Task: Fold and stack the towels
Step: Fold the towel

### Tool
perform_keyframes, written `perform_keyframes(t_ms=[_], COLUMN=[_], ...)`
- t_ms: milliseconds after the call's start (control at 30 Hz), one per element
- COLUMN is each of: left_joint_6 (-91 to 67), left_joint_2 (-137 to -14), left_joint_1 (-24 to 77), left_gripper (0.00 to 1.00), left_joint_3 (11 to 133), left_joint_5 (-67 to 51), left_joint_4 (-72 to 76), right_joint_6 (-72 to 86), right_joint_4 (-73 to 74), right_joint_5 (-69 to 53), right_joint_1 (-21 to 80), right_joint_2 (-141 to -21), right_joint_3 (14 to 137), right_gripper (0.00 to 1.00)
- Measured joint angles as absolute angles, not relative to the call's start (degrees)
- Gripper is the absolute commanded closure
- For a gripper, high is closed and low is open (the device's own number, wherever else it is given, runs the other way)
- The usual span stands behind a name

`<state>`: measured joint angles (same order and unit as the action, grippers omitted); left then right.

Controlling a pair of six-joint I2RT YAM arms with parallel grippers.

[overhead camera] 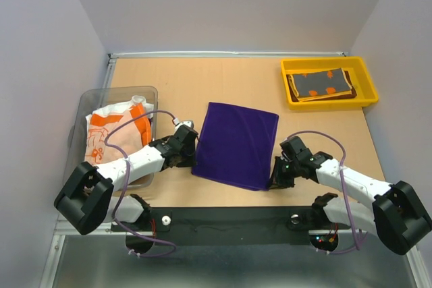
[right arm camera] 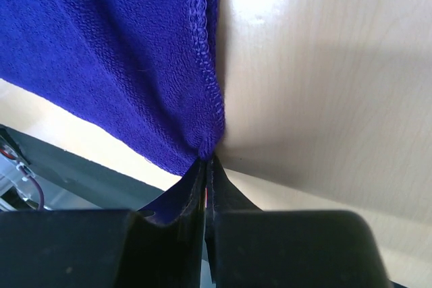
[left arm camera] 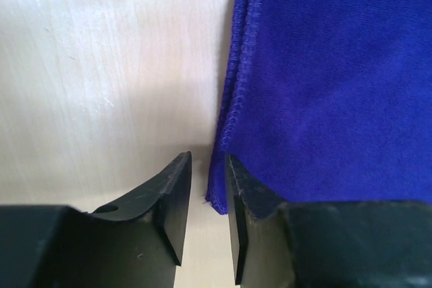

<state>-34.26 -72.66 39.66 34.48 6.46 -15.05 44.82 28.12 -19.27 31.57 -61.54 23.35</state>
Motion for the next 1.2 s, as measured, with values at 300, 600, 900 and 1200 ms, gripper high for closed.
perform_keyframes(t_ms=[300,600,900,1200], left_joint_6=[-34.6,-34.8,-35.0,-35.0], left_joint_2=[-71.6,-73.1,-73.3,-75.7], left_joint_1=[39.7,39.7,39.7,39.7], left_gripper=[0.65,1.0,1.0,1.0], left_joint_3=[33.5,33.0,35.0,36.0], left_joint_5=[2.7,2.3,9.3,11.2], left_joint_4=[-14.0,-13.8,-18.2,-18.8], right_joint_6=[45.1,45.5,44.8,41.6], right_joint_4=[27.7,27.7,27.7,28.8], right_joint_5=[-19.1,-19.7,-22.6,-22.6], right_joint_1=[31.6,31.6,31.6,31.6], right_joint_2=[-61.5,-59.3,-60.2,-60.8], right_joint_3=[23.4,23.4,23.5,24.3], right_gripper=[0.95,0.94,0.85,0.49])
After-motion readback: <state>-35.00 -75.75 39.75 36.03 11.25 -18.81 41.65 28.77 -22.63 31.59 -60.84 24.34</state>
